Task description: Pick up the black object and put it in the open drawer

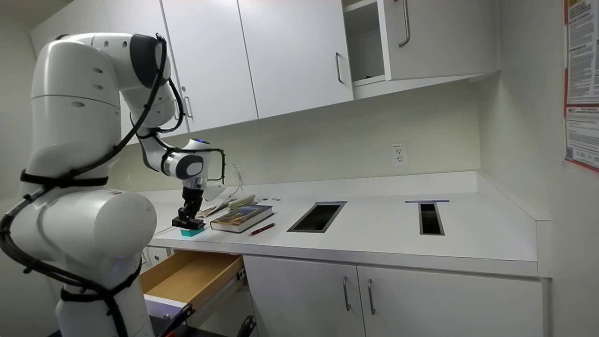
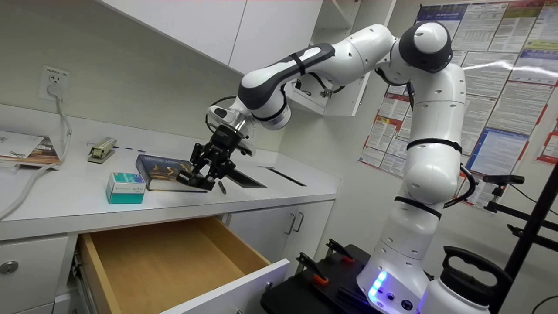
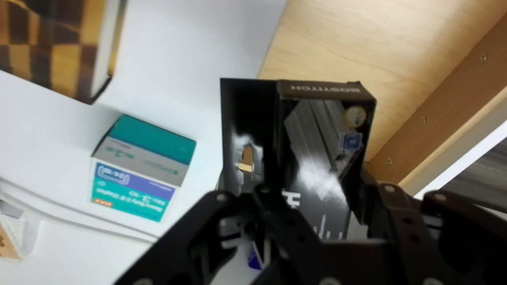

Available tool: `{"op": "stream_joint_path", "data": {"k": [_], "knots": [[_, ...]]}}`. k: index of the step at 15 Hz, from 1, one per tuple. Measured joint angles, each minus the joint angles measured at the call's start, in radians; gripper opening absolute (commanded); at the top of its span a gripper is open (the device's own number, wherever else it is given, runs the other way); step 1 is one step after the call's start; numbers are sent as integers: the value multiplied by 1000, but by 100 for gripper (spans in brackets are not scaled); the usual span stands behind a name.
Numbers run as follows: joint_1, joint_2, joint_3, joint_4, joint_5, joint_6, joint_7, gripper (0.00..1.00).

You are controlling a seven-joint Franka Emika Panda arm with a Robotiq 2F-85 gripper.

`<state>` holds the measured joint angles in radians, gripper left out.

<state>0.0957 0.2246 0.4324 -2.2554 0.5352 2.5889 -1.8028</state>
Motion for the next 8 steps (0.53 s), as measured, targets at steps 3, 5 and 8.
{"op": "stream_joint_path", "data": {"k": [3, 5, 8], "knots": [[91, -38, 3, -109, -2, 137, 188, 19], [128, -52, 5, -177, -5, 222, 289, 19], [139, -51, 31, -255, 6, 315, 376, 19]]}}
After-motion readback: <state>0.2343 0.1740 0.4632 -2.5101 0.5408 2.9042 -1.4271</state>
